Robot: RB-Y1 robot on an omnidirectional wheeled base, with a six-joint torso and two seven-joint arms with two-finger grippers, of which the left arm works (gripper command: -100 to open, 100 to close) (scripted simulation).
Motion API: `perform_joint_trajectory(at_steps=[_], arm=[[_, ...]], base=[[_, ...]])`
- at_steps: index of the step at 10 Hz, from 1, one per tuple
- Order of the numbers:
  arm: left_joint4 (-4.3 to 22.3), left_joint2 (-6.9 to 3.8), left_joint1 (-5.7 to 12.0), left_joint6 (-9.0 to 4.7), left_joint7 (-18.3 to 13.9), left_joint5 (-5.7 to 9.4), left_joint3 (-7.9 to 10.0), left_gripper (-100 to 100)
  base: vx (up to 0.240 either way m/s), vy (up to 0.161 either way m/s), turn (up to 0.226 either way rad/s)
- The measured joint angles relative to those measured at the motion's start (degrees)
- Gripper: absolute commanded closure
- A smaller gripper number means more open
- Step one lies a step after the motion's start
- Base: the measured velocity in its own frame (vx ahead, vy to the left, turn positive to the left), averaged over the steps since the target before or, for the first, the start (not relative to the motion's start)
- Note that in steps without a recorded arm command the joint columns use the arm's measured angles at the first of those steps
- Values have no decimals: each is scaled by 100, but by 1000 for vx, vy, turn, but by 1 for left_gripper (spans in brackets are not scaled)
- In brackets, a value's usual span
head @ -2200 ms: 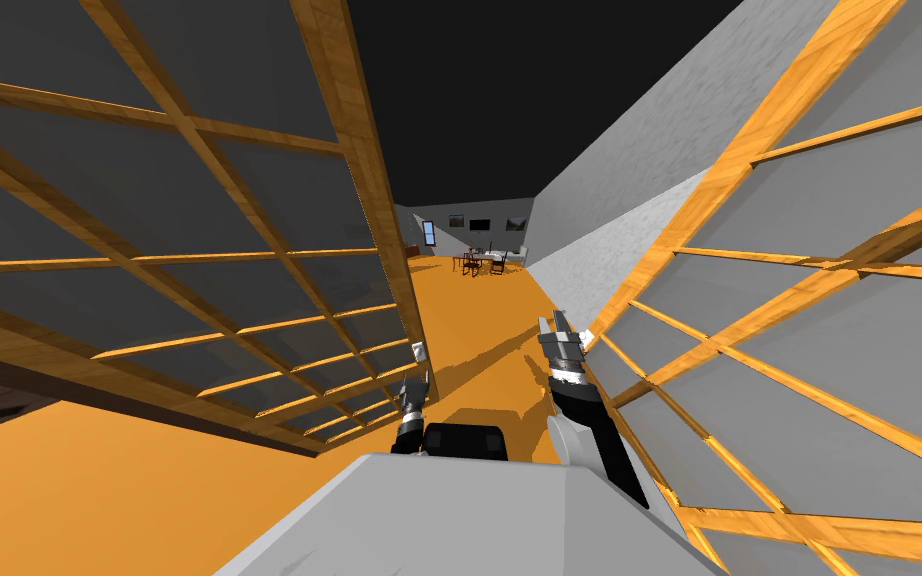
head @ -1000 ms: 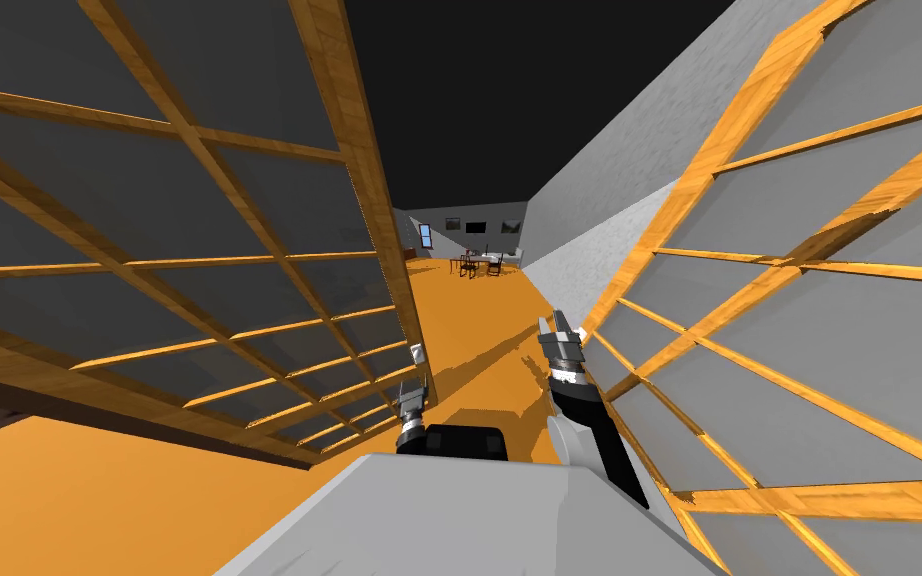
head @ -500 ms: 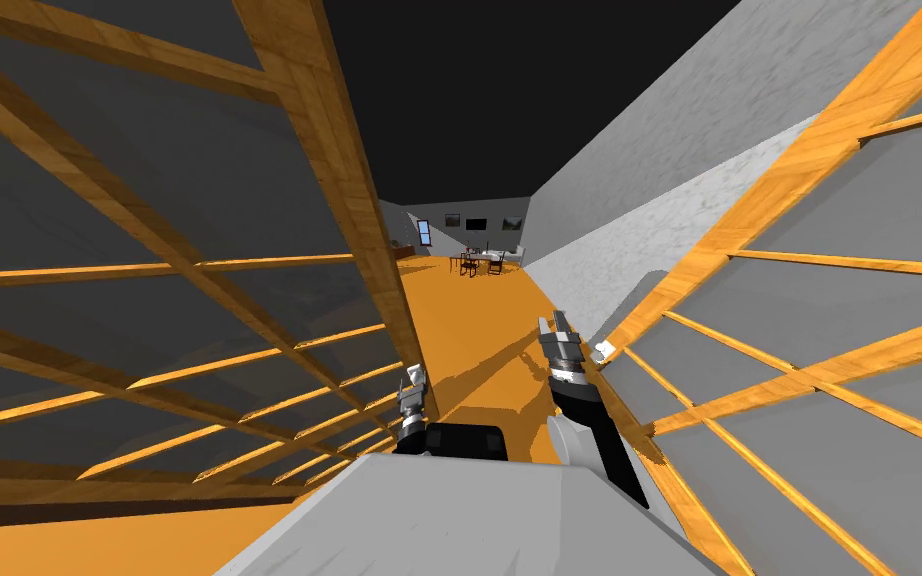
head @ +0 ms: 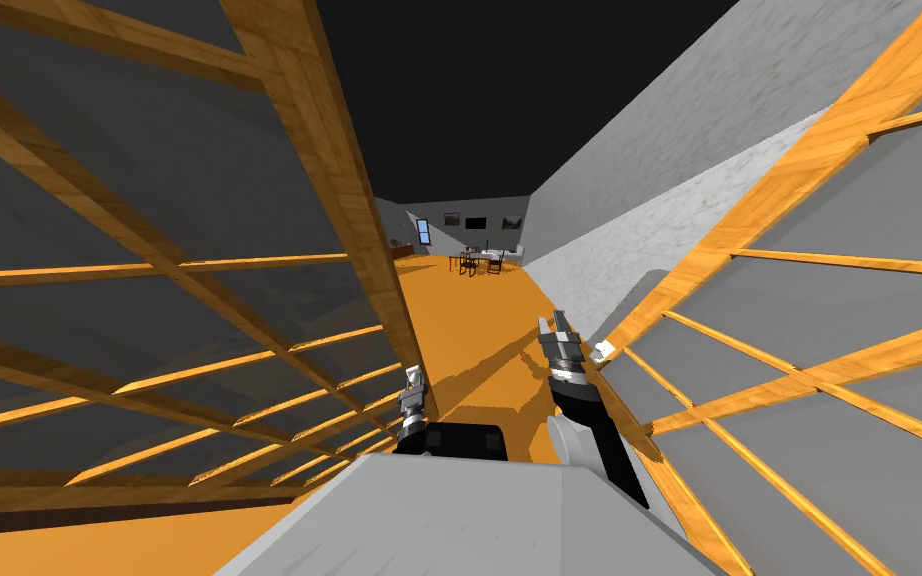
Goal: Push the door open
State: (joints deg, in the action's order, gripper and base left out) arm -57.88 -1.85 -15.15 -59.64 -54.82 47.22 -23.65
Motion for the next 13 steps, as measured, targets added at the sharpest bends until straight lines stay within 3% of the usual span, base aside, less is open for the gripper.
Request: perform_joint_trajectory(at_steps=[3, 7, 8, 10, 13], arm=[[24, -16, -36, 15, 4, 32, 8, 100], [135, -32, 58, -83, 0, 190, 205, 100], [32, -54, 27, -73, 27, 213, 239, 100], [-113, -7, -38, -34, 110, 315, 347, 100], [-18, 109, 35, -130, 94, 456, 547, 100]], base=[[103, -12, 26], [194, 18, 46], [178, 25, 51], [226, 6, 75], [158, 13, 49]])
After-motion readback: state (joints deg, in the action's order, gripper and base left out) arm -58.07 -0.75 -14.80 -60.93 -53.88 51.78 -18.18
